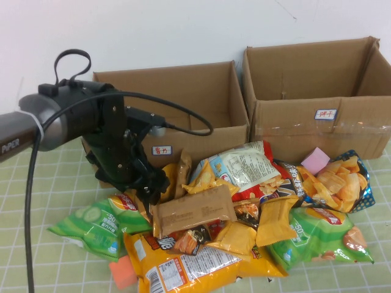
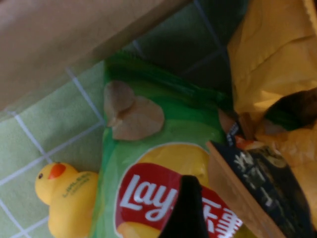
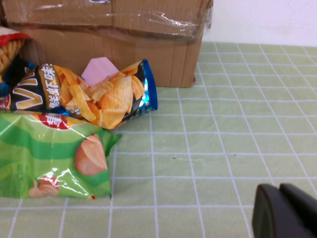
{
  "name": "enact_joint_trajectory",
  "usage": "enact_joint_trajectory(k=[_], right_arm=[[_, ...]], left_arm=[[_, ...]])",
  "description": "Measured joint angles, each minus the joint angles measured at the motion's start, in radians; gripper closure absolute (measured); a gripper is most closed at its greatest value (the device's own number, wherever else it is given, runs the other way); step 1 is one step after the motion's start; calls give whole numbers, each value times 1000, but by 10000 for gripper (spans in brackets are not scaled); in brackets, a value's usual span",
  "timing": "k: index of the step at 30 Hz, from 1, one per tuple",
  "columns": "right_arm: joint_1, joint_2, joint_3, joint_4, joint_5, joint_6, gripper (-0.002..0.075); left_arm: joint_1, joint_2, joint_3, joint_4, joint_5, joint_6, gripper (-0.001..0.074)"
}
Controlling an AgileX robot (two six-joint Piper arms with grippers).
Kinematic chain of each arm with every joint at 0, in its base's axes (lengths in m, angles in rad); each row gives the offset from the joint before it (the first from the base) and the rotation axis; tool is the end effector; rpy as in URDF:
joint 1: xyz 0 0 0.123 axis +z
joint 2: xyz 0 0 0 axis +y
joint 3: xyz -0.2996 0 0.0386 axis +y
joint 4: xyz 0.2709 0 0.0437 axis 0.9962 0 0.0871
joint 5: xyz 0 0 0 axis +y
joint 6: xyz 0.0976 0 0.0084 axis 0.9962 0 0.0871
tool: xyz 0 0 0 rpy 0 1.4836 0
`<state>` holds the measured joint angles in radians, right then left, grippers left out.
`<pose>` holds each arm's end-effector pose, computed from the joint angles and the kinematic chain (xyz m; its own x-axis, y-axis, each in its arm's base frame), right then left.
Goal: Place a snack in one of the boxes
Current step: Pick up the biscuit
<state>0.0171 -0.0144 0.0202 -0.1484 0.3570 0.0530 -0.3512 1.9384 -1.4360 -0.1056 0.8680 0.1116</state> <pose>0.0653 -0.0040 0.1730 -0.2704 -0.0906 -0.9585 0.0094 0.9953 -0.0967 0.4010 -0.1553 0.2030 -0.8831 0.3694 -0.2893 0.4030 0.9129 -0.0646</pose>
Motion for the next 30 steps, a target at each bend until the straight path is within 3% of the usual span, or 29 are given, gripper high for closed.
enact_joint_trajectory(k=[8, 11, 14, 20, 30], right_arm=[[0, 0, 0, 0, 0, 0, 728], [0, 0, 0, 0, 0, 0, 728], [0, 0, 0, 0, 0, 0, 728], [0, 0, 0, 0, 0, 0, 728], [0, 0, 0, 0, 0, 0, 728]], left_arm=[[0, 40, -11, 37, -8, -31, 204], [0, 51, -11, 46, -11, -52, 245], [0, 53, -11, 49, -22, -64, 349], [0, 53, -22, 49, -16, -65, 642], [0, 15, -264, 47, 271, 81, 648]])
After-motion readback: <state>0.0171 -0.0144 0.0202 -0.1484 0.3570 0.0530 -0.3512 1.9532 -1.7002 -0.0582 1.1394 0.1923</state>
